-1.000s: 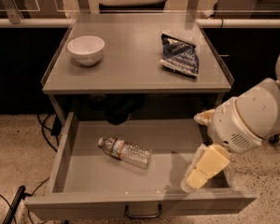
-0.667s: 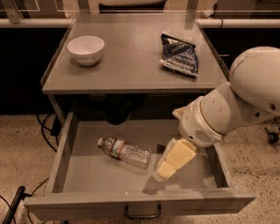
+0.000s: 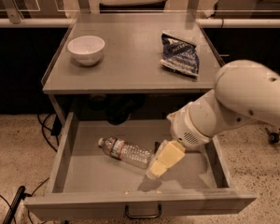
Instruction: Pick water bottle from top drawer and place on counter
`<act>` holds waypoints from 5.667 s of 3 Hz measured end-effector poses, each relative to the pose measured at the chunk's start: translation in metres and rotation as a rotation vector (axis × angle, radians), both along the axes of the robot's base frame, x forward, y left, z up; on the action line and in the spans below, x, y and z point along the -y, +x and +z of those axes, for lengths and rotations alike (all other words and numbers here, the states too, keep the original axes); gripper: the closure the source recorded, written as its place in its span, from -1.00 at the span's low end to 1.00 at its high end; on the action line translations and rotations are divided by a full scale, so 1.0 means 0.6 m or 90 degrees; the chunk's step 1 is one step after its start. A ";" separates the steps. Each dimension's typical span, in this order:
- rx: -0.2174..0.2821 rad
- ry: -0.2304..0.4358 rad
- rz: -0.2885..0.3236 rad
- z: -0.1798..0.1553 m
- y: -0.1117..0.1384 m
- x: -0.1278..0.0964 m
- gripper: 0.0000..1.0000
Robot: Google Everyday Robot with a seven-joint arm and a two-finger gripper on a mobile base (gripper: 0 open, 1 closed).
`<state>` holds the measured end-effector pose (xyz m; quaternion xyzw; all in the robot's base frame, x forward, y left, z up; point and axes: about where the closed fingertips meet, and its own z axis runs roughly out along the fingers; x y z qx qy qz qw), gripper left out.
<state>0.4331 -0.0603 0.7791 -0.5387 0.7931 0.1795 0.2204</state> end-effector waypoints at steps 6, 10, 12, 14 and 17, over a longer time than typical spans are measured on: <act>-0.016 0.072 -0.086 -0.217 0.112 -0.191 -1.00; 0.007 0.028 -0.112 -0.282 0.101 -0.182 0.01; 0.007 0.028 -0.112 -0.282 0.101 -0.182 0.91; -0.006 0.044 -0.099 -0.276 0.106 -0.179 1.00; -0.030 0.124 -0.016 -0.121 0.140 -0.142 1.00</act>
Offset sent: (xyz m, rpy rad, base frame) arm 0.0733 0.0110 -0.1206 0.1498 0.0869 -0.2067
